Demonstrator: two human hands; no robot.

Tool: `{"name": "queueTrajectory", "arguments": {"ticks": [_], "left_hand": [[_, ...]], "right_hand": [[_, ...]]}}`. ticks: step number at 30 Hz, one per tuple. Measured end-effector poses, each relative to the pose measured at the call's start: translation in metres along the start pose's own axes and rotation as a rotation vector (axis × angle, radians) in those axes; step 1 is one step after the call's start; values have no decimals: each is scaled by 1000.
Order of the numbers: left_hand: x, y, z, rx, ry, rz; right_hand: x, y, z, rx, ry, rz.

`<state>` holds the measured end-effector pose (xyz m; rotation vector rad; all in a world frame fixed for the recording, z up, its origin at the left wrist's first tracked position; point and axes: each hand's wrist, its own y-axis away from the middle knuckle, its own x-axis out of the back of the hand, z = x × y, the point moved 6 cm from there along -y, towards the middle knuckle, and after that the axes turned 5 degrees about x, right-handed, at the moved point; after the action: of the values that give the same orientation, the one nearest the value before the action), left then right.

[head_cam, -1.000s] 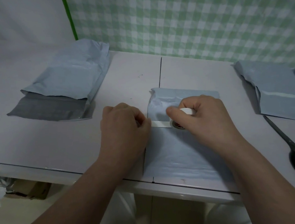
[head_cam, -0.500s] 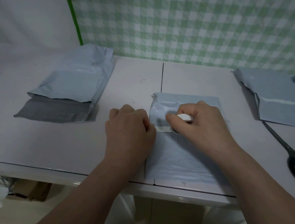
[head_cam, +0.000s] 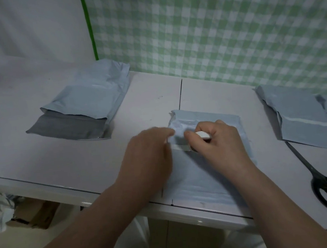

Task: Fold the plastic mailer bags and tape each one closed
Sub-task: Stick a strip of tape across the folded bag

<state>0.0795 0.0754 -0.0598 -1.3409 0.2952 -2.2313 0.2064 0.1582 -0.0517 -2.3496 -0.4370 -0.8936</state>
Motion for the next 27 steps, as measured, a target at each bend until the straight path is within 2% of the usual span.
{"name": "queueTrajectory", "arguments": {"ticks": [1,3,5,7,12,19,24,27], "left_hand": [[-3,5,10,-74,-12,-38],[-15,11,25,-141,-90,-225],[-27,18,24,-124,-216,-412],[-31,22,22,-124,-334,-483],[-32,28,23,-130,-400,-502],[-31,30,26,-137,-451,-470],[-32,30,26,-141,-481,-458],[-33,30,25,-142,-489,-459]], "right_hand": [[0,0,0,7,2,4],[0,0,1,6,-9,11],[0,1,3,-1,-30,15],[-1,2,3,3,-33,12],[-3,2,5,-6,-65,-4],[2,4,9,-134,-361,-36],[5,2,15,-179,-445,-49],[8,2,15,-174,-399,-70]]}}
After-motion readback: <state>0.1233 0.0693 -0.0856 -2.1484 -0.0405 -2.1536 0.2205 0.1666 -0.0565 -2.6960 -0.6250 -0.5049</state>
